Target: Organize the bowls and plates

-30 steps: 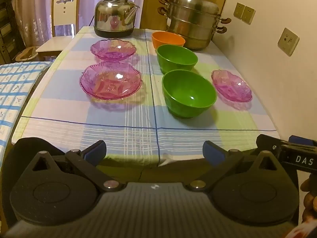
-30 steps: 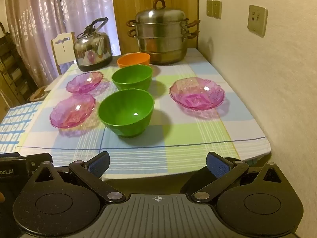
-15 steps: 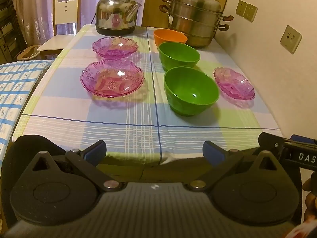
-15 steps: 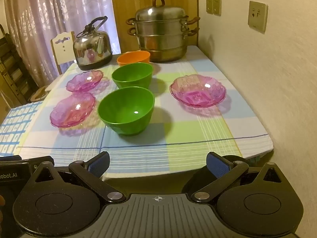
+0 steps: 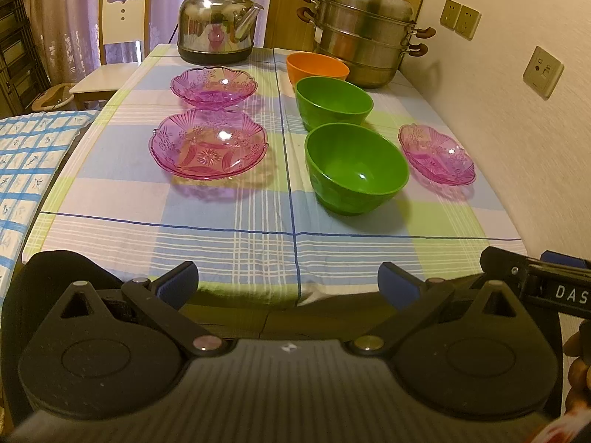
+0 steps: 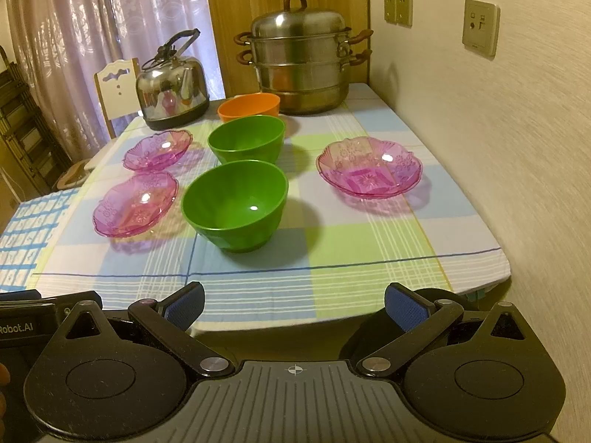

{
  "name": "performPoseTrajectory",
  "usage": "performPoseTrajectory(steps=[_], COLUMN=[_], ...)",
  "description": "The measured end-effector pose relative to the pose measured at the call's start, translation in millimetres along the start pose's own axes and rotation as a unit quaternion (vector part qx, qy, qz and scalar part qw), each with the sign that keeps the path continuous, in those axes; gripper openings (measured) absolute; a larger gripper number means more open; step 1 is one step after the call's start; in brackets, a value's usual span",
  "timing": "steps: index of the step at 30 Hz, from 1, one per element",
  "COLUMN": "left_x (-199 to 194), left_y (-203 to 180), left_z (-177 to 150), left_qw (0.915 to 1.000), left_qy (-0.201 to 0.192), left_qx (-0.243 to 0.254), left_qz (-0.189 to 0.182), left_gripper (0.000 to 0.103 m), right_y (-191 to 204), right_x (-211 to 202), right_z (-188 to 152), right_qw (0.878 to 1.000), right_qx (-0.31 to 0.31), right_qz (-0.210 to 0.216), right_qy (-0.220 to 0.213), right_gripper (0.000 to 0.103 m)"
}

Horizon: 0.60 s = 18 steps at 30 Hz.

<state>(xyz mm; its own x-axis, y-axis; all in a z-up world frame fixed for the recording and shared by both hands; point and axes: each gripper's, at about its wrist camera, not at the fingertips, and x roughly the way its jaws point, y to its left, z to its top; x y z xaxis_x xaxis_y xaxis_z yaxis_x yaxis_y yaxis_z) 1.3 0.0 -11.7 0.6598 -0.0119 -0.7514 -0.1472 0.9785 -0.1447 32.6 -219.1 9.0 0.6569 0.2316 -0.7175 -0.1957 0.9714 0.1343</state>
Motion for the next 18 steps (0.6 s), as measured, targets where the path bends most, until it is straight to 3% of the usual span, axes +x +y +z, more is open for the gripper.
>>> performPoseTrajectory(steps=[18], left_x=[1.3], left_y=[-0.9], left_z=[-0.2], left_qw=[1.0], left_qy=[0.001], left_qx=[-0.001], left_qz=[0.0], left_gripper=[0.103], right_y=[-0.7], right_x=[0.4], right_z=[1.0], right_qw=[1.0], right_qx=[-0.001], right_qz=[0.001], right_qy=[0.0], right_gripper=[0.103])
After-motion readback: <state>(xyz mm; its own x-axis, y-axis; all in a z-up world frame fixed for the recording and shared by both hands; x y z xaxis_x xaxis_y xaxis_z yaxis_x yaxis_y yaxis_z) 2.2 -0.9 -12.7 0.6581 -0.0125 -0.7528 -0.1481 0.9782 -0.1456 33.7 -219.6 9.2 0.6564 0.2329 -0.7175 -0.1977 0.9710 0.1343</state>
